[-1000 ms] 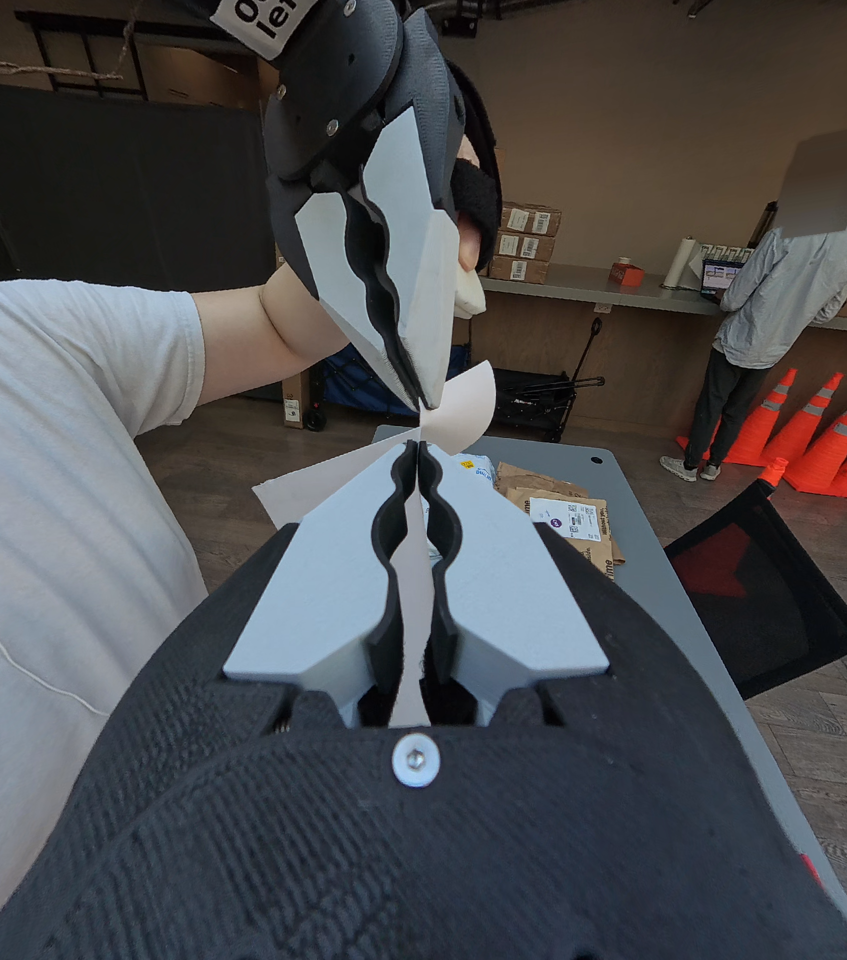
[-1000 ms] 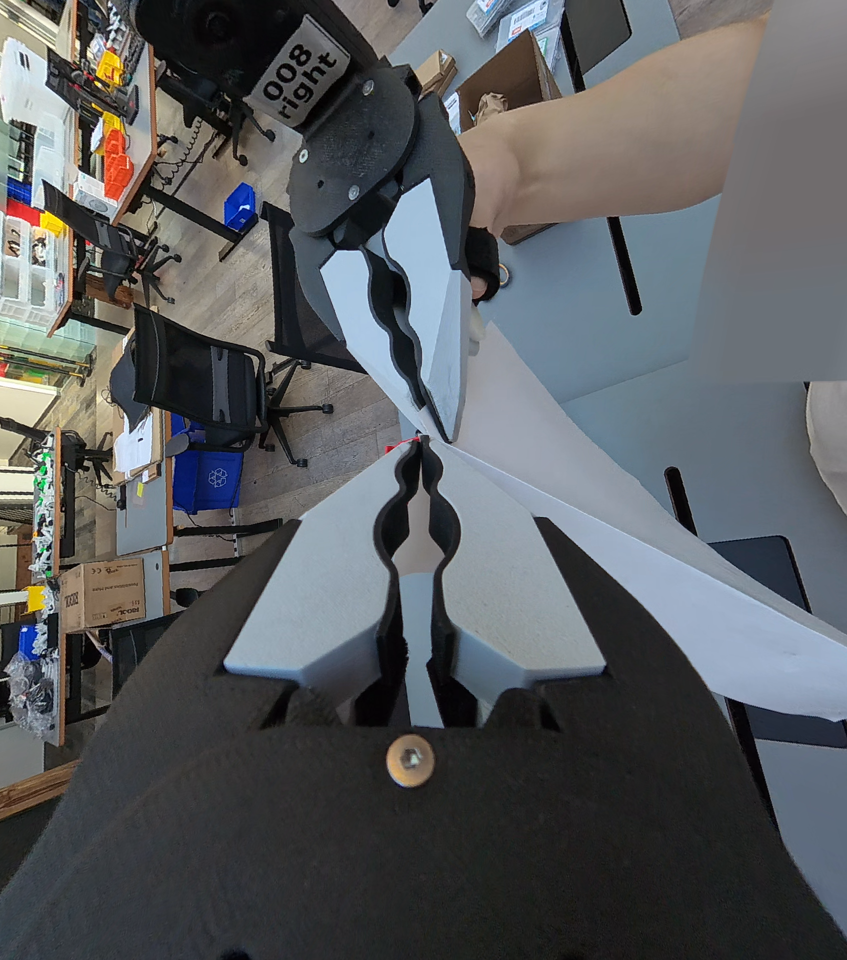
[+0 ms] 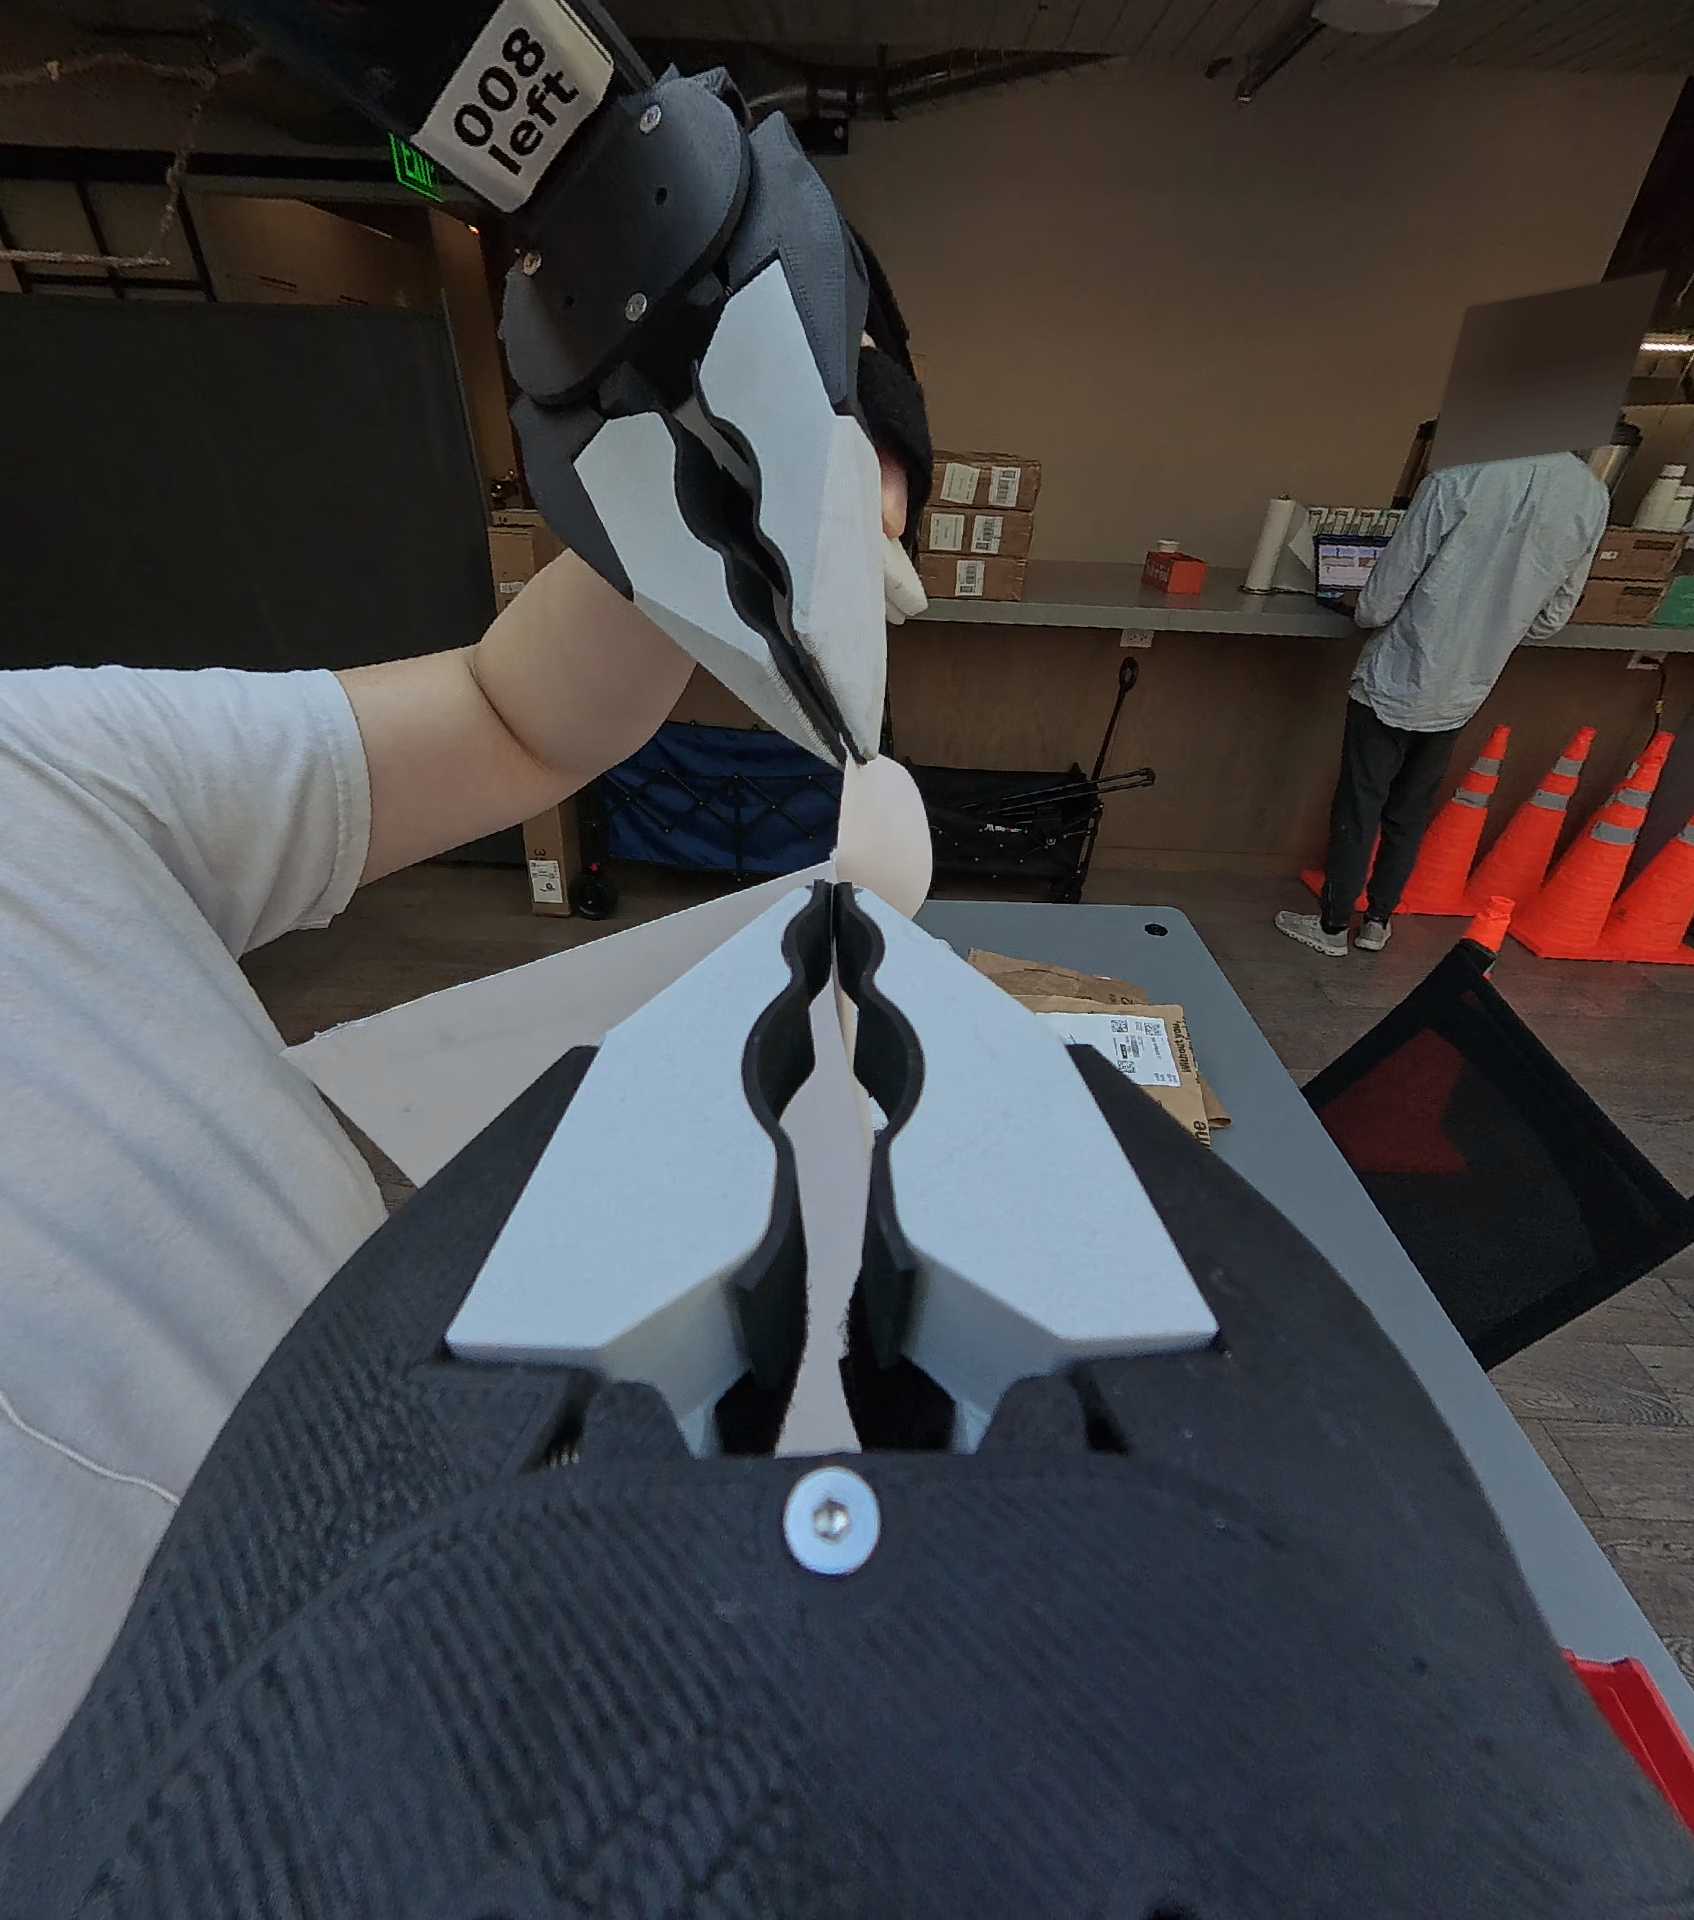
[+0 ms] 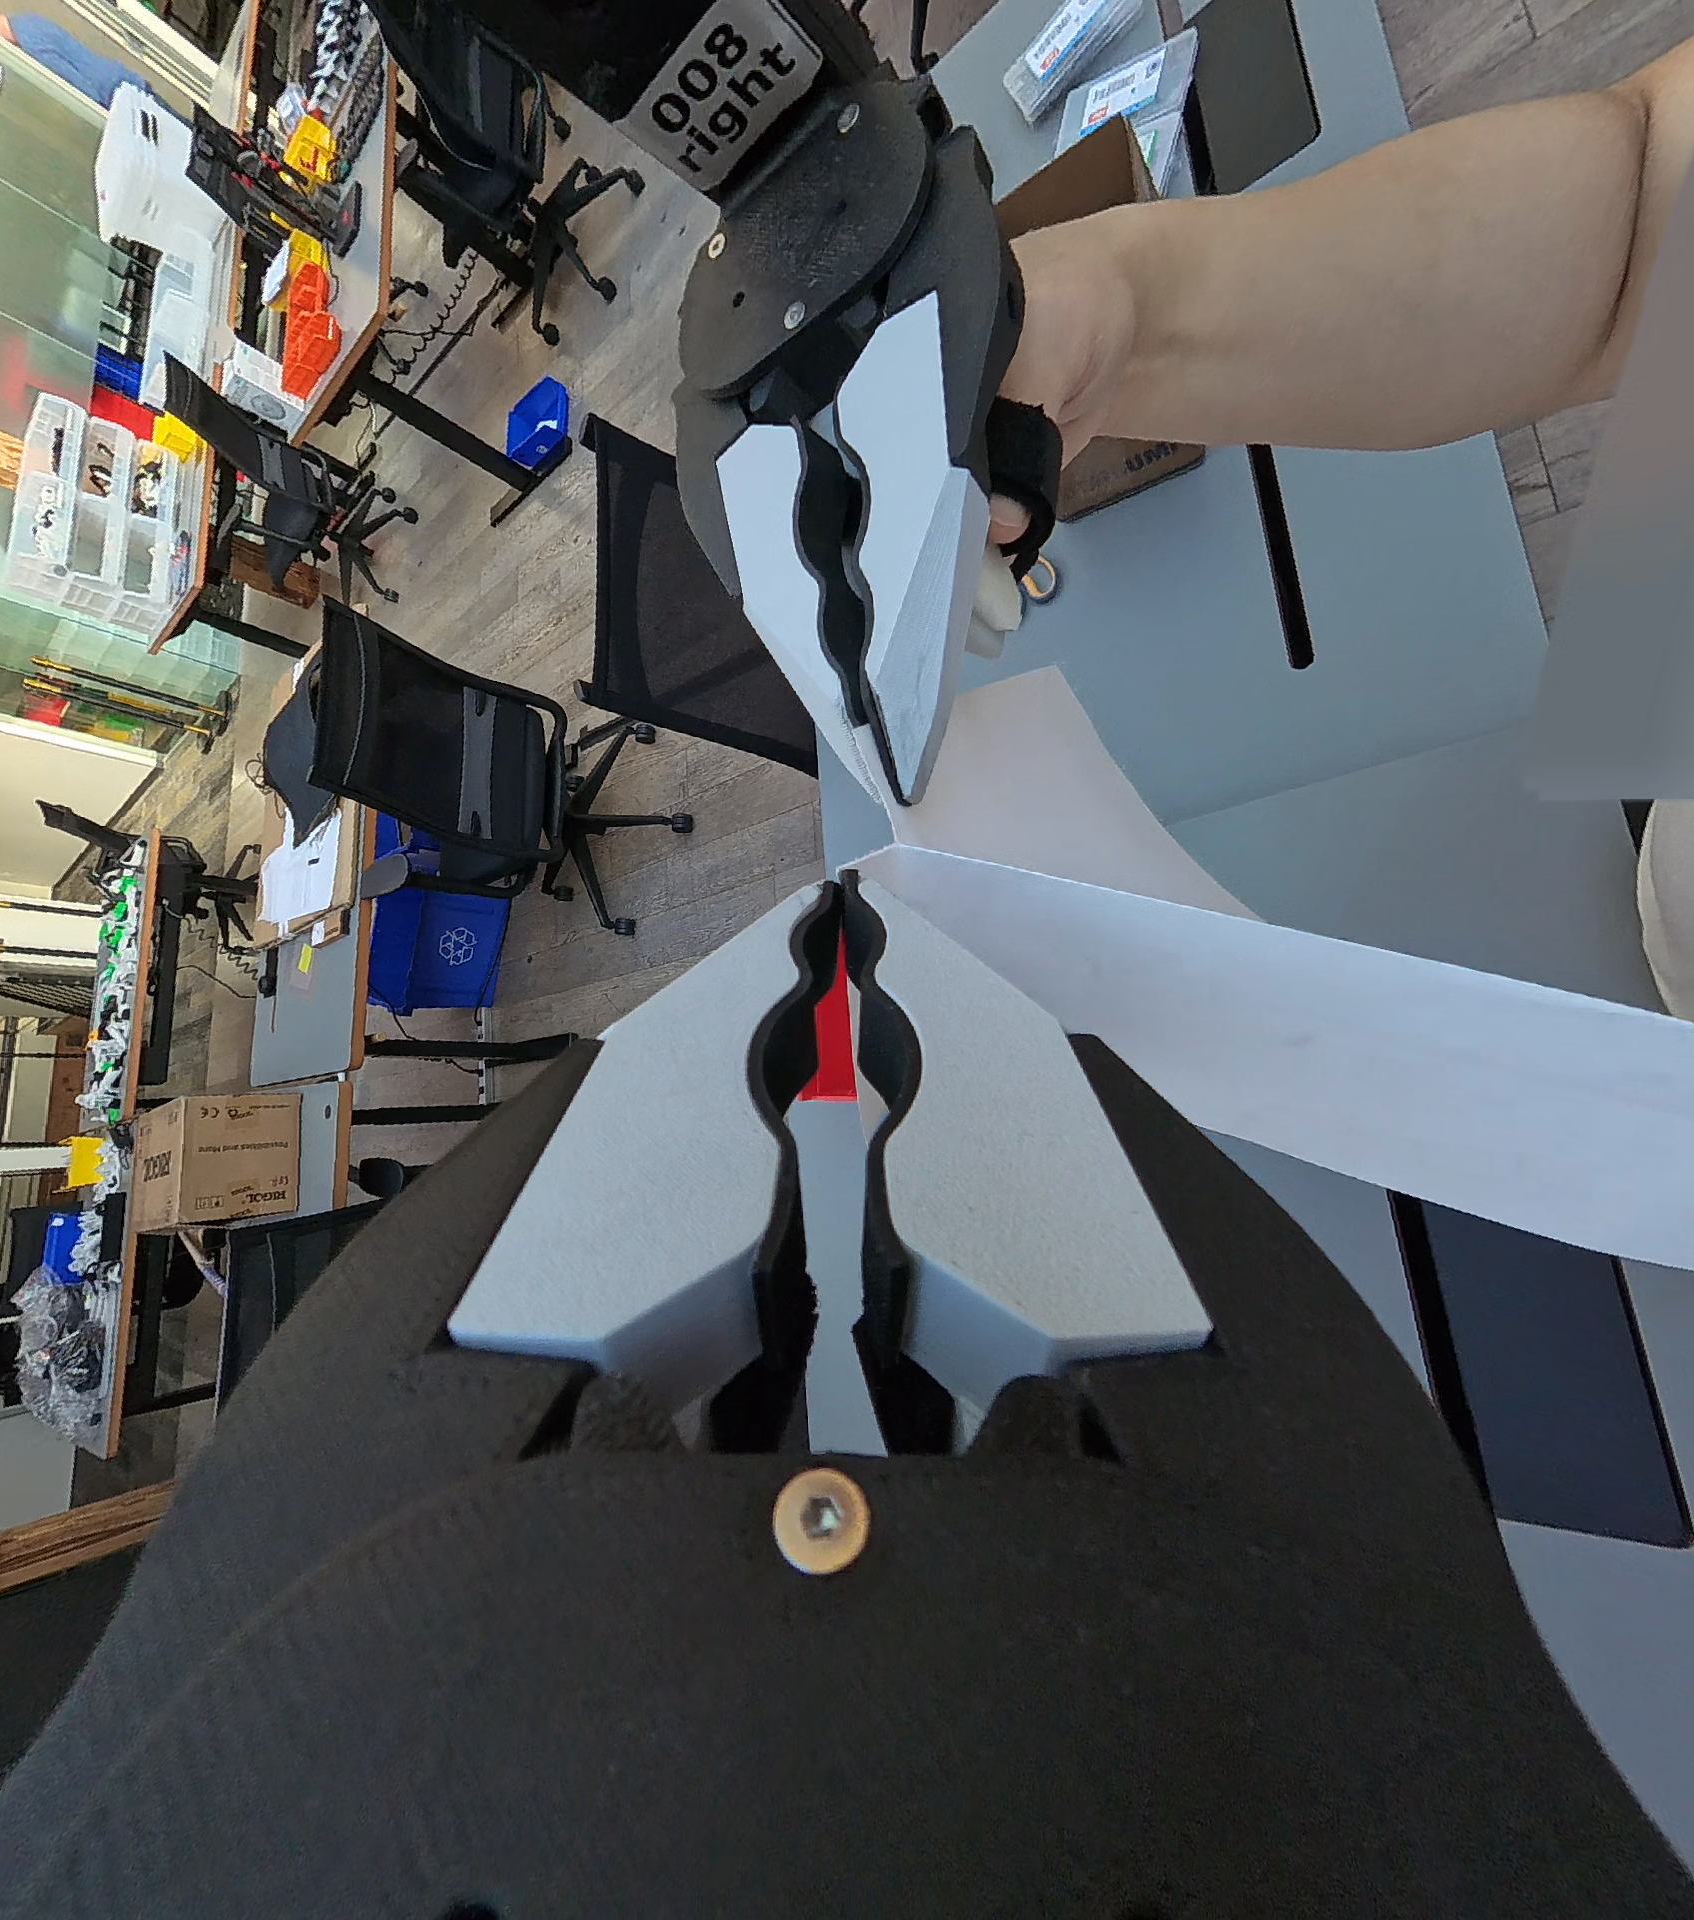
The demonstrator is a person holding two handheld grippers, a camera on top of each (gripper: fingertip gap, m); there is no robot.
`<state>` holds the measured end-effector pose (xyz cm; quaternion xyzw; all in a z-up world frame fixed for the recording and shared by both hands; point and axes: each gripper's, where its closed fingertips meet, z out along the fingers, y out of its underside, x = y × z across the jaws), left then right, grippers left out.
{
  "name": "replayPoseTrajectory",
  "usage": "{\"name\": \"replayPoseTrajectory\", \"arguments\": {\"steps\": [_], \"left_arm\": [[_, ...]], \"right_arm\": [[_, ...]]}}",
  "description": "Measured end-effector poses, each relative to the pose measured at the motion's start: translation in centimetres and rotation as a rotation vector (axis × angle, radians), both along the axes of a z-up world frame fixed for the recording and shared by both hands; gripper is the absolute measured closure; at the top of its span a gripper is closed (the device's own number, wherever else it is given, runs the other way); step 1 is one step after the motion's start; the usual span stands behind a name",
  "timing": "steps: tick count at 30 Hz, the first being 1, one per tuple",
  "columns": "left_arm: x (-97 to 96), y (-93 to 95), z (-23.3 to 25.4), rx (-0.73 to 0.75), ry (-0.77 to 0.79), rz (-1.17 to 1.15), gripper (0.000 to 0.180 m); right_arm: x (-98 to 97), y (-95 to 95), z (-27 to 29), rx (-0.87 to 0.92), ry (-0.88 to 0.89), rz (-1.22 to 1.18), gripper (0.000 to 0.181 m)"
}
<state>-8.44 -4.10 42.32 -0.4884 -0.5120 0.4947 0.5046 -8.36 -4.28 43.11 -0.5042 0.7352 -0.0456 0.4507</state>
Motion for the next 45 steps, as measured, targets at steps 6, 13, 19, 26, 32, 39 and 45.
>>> {"name": "replayPoseTrajectory", "arguments": {"steps": [6, 13, 19, 26, 32, 39, 45], "left_arm": [[0.2, -0.4, 0.2, -0.006, -0.008, 0.003, 0.18], [0.4, -0.9, 0.5, 0.005, -0.008, -0.008, 0.18], [0.7, -1.2, 0.7, 0.01, -0.001, -0.019, 0.18], [1.0, -1.2, 0.8, 0.005, 0.007, -0.03, 0.18], [1.5, -1.0, 1.1, 0.01, 0.014, -0.047, 0.18], [2.1, -0.6, 1.3, 0.009, 0.017, -0.065, 0.18], [2.4, -0.2, 1.5, 0.01, 0.019, -0.079, 0.18]], "right_arm": [[-0.2, -0.3, 0.3, 0.011, -0.005, 0.003, 0.181], [-0.4, -0.6, 0.7, 0.016, -0.013, 0.012, 0.181], [-0.6, -0.8, 0.9, 0.019, -0.024, 0.017, 0.181], [-0.7, -0.6, 1.3, 0.022, -0.031, 0.025, 0.181], [-1.1, -0.4, 1.8, 0.027, -0.052, 0.035, 0.181], [-1.6, 0.0, 2.2, 0.03, -0.067, 0.052, 0.181], [-1.8, 0.3, 2.5, 0.032, -0.073, 0.063, 0.181]]}}
